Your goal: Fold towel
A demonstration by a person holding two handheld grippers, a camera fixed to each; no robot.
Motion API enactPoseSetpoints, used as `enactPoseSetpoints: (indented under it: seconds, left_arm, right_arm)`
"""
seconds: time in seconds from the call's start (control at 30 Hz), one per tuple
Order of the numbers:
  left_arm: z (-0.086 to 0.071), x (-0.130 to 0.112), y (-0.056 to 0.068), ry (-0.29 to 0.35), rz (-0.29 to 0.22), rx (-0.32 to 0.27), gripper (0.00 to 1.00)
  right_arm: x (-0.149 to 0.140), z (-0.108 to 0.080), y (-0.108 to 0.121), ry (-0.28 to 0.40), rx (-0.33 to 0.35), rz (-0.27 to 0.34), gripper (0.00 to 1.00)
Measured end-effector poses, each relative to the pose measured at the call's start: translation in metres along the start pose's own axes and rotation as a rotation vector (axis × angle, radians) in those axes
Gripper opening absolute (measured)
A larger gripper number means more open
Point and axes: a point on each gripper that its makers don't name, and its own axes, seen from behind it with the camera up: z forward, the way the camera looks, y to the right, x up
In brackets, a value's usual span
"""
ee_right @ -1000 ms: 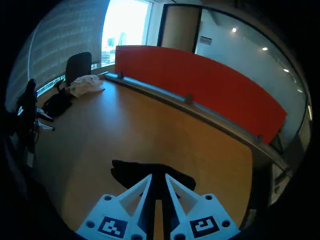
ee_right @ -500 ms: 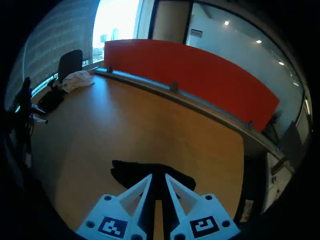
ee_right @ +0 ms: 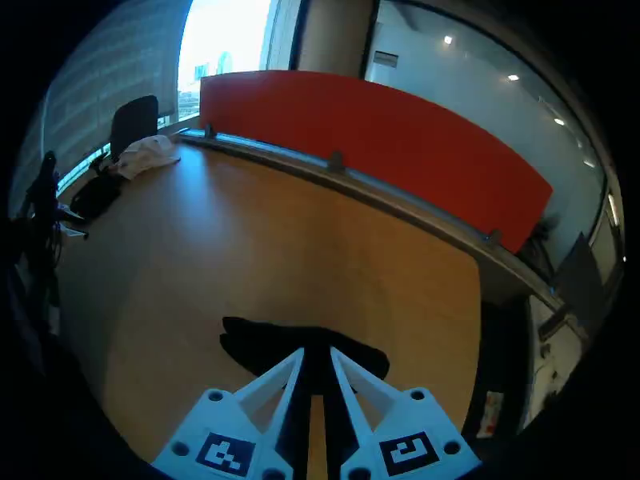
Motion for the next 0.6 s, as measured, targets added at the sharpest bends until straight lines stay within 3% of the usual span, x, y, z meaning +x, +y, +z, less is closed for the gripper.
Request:
enactPoseSetpoints:
  seconds: [0.37, 0.6]
  left_arm:
    - [-0.002, 0.000, 0.003, 0.000, 0.010, -0.001, 0.93]
    - [-0.003, -0.001, 0.005, -0.002, 0.016, -0.003, 0.93]
  right_arm:
    - [-0.035, -0.008, 0.010, -0.039, -0.018, 0.013, 0.07]
    - [-0.077, -0.016, 0.017, -0.094, -0.041, 0.034, 0.07]
